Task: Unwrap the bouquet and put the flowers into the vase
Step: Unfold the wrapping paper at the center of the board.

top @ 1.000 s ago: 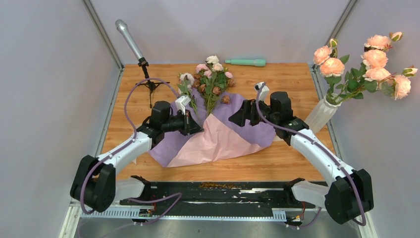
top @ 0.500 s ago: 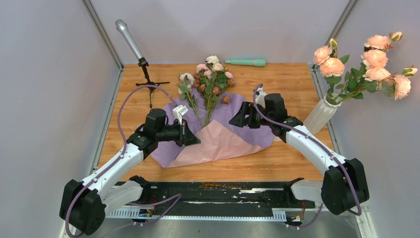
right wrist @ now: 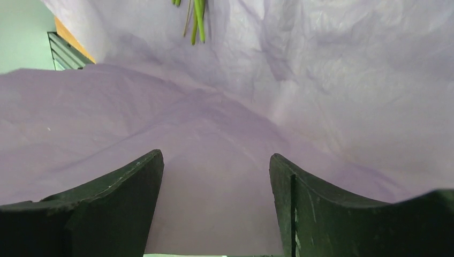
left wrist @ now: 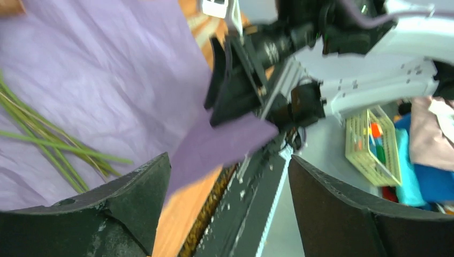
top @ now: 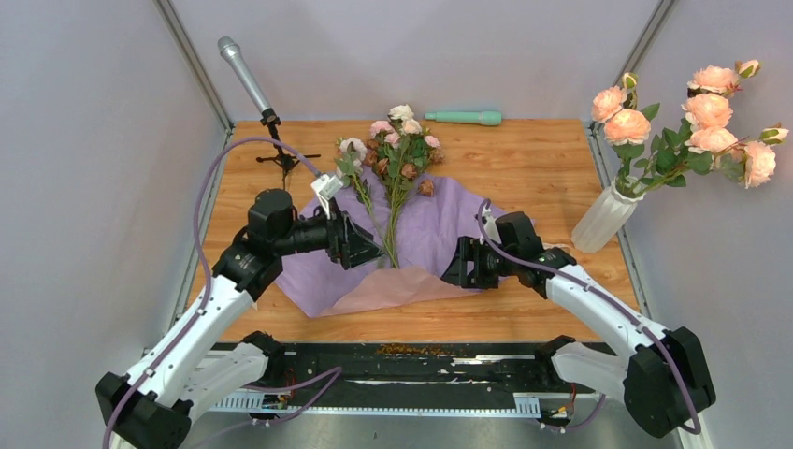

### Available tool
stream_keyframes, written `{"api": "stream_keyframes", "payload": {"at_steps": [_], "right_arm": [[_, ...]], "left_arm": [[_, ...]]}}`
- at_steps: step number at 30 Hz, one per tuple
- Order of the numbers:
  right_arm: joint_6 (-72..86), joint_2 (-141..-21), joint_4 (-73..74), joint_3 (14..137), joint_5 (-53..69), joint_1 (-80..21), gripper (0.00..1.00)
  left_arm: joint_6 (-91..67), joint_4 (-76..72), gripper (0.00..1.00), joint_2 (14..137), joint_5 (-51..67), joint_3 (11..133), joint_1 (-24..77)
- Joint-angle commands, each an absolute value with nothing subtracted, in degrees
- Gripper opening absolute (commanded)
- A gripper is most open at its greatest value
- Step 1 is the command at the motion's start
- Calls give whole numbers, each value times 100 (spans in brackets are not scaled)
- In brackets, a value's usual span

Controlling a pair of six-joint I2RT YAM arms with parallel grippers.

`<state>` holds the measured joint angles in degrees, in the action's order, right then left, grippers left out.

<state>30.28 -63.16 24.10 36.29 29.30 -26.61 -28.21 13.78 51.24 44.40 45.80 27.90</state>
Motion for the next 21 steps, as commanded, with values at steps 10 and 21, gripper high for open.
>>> {"api": "stream_keyframes", "payload": {"at_steps": [10, 21], "right_arm": [[3268, -5705, 3415, 3091, 2679, -2783, 74], [3325, -5542, 3493, 3246, 2359, -3080, 75]], "left_arm": [[-3769, 739, 94, 5488, 2742, 3921, 2942], [-3741, 1505, 94, 5843, 2667, 2991, 3281]]}}
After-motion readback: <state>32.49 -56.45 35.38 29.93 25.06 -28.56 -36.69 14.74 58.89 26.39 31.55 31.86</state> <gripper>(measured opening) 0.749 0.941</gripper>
